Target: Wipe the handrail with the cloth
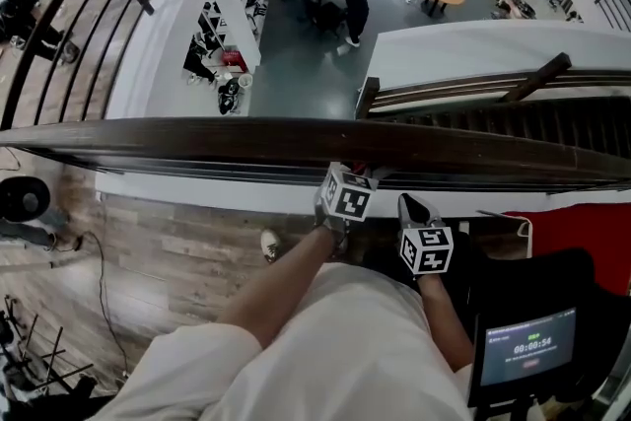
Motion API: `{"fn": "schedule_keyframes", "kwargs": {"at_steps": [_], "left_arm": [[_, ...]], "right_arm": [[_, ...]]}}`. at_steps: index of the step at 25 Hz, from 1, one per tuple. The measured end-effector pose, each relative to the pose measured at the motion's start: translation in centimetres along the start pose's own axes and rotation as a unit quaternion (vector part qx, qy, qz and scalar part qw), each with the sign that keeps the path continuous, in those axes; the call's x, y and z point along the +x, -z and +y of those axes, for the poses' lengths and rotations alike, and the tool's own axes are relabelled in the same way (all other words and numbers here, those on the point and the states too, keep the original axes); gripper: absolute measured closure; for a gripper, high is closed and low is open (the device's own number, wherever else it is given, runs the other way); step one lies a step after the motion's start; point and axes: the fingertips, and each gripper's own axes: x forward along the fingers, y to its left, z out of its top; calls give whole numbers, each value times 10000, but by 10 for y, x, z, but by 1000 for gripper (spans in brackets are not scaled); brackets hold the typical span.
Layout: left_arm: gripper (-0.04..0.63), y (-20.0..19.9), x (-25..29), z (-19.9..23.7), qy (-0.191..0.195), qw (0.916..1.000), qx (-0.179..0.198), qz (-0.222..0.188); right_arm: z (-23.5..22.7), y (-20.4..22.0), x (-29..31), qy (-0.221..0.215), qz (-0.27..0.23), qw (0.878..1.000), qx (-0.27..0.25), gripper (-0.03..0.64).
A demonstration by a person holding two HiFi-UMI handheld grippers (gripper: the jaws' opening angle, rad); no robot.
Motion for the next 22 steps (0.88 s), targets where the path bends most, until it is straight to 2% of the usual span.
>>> {"fn": "schedule_keyframes", "kwargs": {"at_steps": [4,8,11,16,20,22], "left_arm": [[509,10,0,-4,179,9997,-72,139],[511,9,-7,-12,251,9996,35,97],[511,10,-9,-19,578,9981,120,202],[511,15,-19,-9,710,9949,325,642],[514,48,-26,-15,1085,9870,314,1146],[514,58,-30,-16,1162,9851,400,1202]], "right_arm": [[6,-4,4,-83,0,9999,-70,614],[10,-6,5,-124,-12,9999,-83,614],[13,-6,6,-135,-9,9999,-88,614],[21,-8,8,-120,-41,9999,-103,614],[29,-7,8,-84,-58,9999,-89,614],[31,-8,8,-78,-68,9999,-93,614]]}}
